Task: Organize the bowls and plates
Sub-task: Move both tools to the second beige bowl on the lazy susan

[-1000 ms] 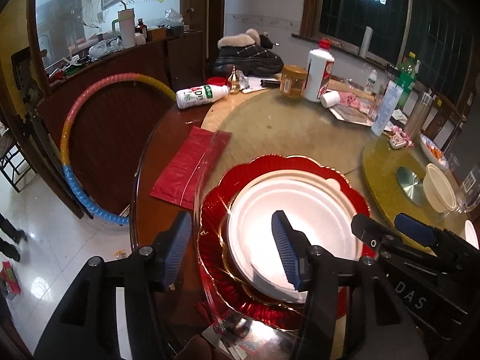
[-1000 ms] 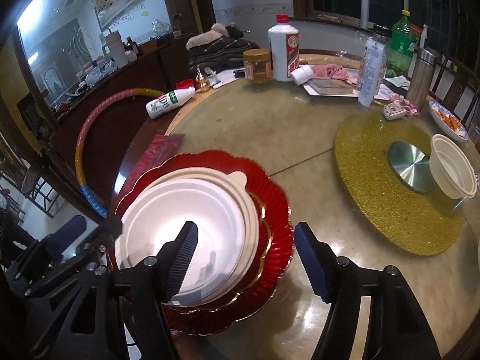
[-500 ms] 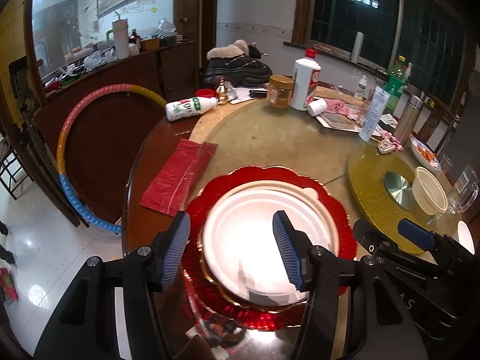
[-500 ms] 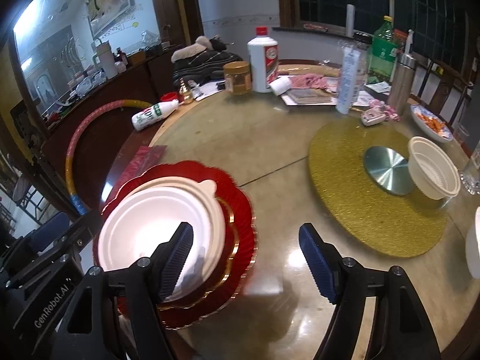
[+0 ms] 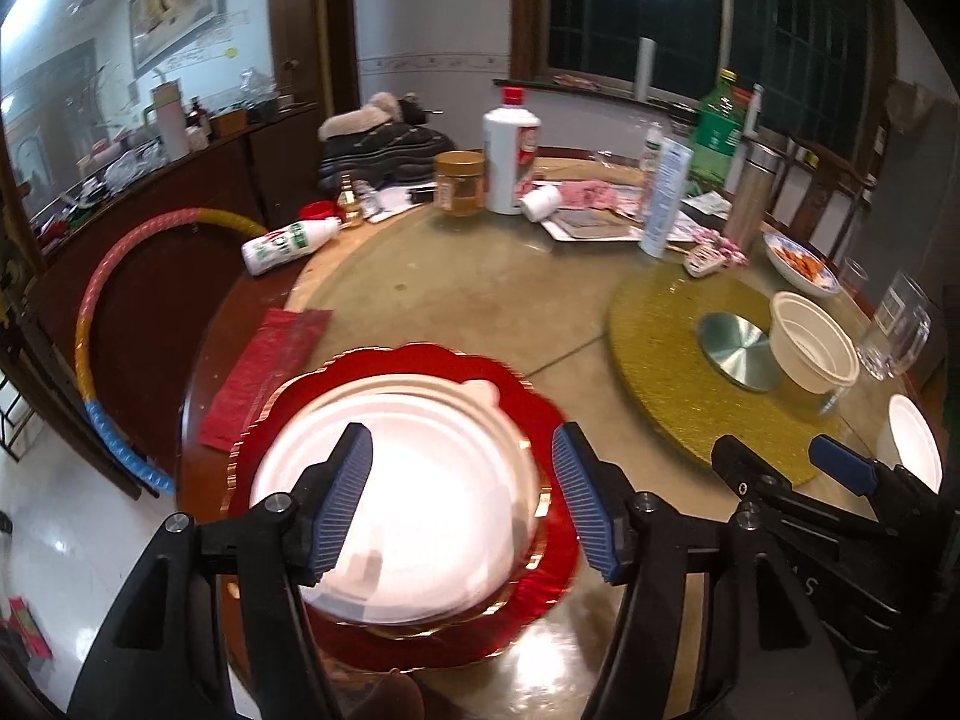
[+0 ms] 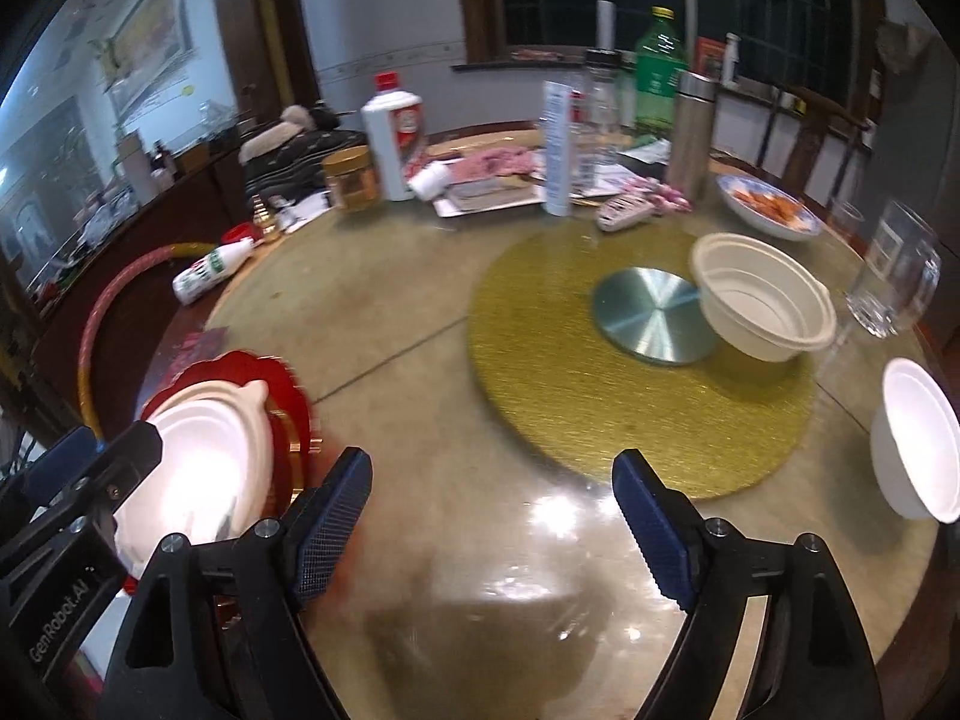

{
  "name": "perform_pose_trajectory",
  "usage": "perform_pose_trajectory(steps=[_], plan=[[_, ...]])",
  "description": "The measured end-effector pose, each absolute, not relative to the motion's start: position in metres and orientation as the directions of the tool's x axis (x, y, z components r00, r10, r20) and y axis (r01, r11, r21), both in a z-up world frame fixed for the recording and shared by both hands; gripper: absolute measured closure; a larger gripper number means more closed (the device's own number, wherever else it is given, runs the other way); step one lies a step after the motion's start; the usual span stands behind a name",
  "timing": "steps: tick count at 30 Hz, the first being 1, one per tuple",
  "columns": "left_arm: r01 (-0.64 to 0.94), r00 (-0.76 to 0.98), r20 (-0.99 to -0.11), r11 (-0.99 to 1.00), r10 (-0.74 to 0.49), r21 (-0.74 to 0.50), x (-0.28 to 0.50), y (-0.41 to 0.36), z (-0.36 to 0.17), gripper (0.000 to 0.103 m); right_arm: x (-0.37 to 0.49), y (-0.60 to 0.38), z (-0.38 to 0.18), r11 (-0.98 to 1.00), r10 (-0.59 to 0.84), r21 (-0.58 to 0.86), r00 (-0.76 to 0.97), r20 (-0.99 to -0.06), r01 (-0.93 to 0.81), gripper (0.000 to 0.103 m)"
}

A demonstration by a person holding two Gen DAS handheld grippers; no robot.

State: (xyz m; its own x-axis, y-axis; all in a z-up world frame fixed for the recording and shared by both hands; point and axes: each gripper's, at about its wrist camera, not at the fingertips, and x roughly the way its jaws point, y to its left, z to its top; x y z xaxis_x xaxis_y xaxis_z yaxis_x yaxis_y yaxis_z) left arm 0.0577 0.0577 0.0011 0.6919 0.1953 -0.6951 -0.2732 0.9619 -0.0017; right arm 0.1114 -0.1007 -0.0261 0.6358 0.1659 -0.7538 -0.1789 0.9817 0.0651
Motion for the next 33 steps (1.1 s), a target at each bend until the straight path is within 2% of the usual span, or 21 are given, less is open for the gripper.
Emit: perform_pose_trajectory(steps=[5, 16, 26, 30, 33], plan=[[-0.212, 0.691, -0.704, 0.977, 0.164, 0.019, 0.071, 0.027, -0.002, 0.029, 0.117, -0.132, -0.033, 0.992, 0.114, 0.058, 0.639, -0.761, -0.108, 0.013], [-0.133, 0.670, -0.731, 0.990, 0.126, 0.049, 0.096, -0.020, -0.014, 0.028, 0.129, -0.187, -0.049, 0.999, 0.027, 0.040, 0.636, -0.771, 0.006, 0.004], [-0.098, 0.655, -0.748, 0.994, 0.106, 0.055, 0.119, -0.049, -0.032, 0.028, 0.136, -0.225, -0.055, 0.995, -0.041, 0.023, 0.642, -0.766, 0.092, 0.003], [-0.089, 0.643, -0.761, 0.995, 0.089, 0.042, 0.134, -0.058, -0.036, 0.028, 0.140, -0.238, -0.050, 0.994, -0.002, 0.066, 0.636, -0.772, 0.083, 0.003], [-0.084, 0.632, -0.773, 0.996, 0.056, 0.003, 0.150, -0.065, -0.035, 0.028, 0.147, -0.256, -0.041, 0.984, 0.111, 0.174, 0.622, -0.775, 0.041, 0.003]])
